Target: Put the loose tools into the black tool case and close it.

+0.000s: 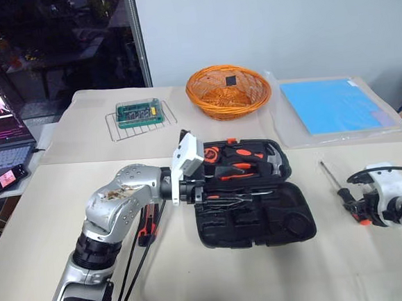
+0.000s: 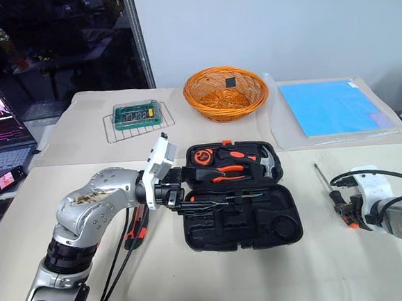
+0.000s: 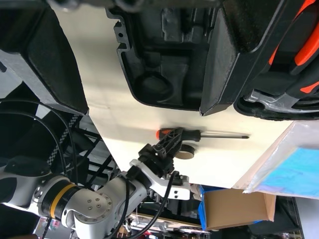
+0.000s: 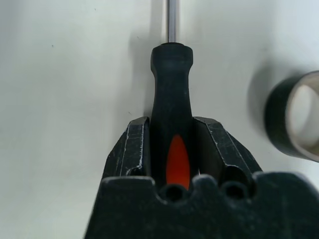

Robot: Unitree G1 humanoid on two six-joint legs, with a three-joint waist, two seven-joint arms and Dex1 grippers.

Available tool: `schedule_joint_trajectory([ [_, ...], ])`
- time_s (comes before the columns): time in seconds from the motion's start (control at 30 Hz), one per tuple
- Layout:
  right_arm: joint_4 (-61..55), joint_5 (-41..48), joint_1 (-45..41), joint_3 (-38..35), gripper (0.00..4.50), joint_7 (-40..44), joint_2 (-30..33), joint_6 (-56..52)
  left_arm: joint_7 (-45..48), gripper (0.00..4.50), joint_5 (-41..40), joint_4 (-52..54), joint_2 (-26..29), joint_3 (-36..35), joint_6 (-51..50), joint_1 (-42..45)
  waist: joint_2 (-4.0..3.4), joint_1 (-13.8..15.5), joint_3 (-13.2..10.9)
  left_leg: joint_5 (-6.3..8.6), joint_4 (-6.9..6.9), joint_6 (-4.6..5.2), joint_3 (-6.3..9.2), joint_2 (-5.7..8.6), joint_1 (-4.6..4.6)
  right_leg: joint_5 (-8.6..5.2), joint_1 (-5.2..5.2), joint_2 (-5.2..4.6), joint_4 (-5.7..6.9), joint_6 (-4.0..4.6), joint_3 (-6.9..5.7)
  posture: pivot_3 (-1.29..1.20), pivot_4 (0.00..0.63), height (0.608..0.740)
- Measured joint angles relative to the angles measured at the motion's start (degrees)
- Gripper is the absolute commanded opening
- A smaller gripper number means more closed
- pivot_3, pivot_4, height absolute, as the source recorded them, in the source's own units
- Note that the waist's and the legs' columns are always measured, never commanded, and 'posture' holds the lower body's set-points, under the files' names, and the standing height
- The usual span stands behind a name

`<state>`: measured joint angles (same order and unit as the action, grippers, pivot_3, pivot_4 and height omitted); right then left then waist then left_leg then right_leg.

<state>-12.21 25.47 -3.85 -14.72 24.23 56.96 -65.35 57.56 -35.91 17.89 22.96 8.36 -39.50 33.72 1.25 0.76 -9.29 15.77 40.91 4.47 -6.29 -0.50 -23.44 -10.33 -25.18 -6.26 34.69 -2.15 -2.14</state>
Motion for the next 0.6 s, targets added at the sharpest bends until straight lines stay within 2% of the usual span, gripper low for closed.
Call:
schedule_joint_trajectory([
  [0.07, -0.58, -0.46, 0.83, -0.73, 0.97, 2.97, 0.9, 4.43, -0.09, 3.81, -0.38, -1.32, -0.95, -1.5, 2.32, -0.69, 0.01, -0.09, -0.02, -0.01, 0.01, -0.01, -0.01, -0.01, -0.01, 0.09, -0.04, 0.01, 0.01, -0.14, 0.0, 0.0, 0.15, 0.74],
  [0.17, -4.68, -1.42, 2.46, -3.35, 0.96, 13.3, 5.6, 18.1, 4.18, 3.81, -5.28, -2.41, 5.34, -5.58, -0.65, -1.56, -0.18, -0.94, -0.13, -0.05, -0.08, -0.1, -0.05, -0.06, 0.1, 0.08, -0.11, 0.09, 0.15, -0.23, 0.07, 0.0, 0.15, 0.74],
  [0.27, -7.04, -2.54, 0.96, -3.23, 0.96, 21.78, 9.85, 28.25, 8.61, 3.81, -6.89, -1.78, 11.87, -8.61, -0.59, -5.15, -0.15, -1.49, -0.15, -0.09, -0.14, -0.23, -0.03, -0.27, 0.26, 0.02, -0.02, 0.29, 0.16, -0.1, 0.02, 0.0, 0.15, 0.74],
  [0.33, -7.01, -3.61, -2.76, 1.46, 0.96, 27.5, 11.11, 33.86, 10.39, 3.81, -6.96, -0.86, 15.34, -9.51, -0.59, -8.57, -0.07, -1.53, -0.2, -0.11, -0.13, -0.28, -0.02, -0.3, 0.28, -0.16, -0.04, 0.28, 0.19, 0.28, 0.0, 0.0, 0.15, 0.74],
  [0.4, -6.42, -5.01, -8.53, 9.29, 0.96, 33.48, 10.7, 38.57, 11.03, 3.81, -7.27, 1.1, 18.74, -11.99, -0.7, -12.95, 0.03, -1.62, -0.28, -0.13, -0.11, -0.31, -0.04, -0.31, 0.26, -0.13, -0.1, 0.26, 0.18, 0.35, 0.01, 0.0, 0.15, 0.74],
  [0.6, 0.87, -13.82, -19.64, 25.57, 0.96, 44.24, 5.52, 49.72, 12.61, 3.81, -8.98, 6.07, 24.3, -17.46, -0.33, -21.59, 0.08, -0.33, -0.35, -0.11, -0.1, -0.29, -0.06, -0.25, 0.11, -0.11, -0.21, 0.05, 0.13, 0.39, -0.1, 0.0, 0.15, 0.74],
])
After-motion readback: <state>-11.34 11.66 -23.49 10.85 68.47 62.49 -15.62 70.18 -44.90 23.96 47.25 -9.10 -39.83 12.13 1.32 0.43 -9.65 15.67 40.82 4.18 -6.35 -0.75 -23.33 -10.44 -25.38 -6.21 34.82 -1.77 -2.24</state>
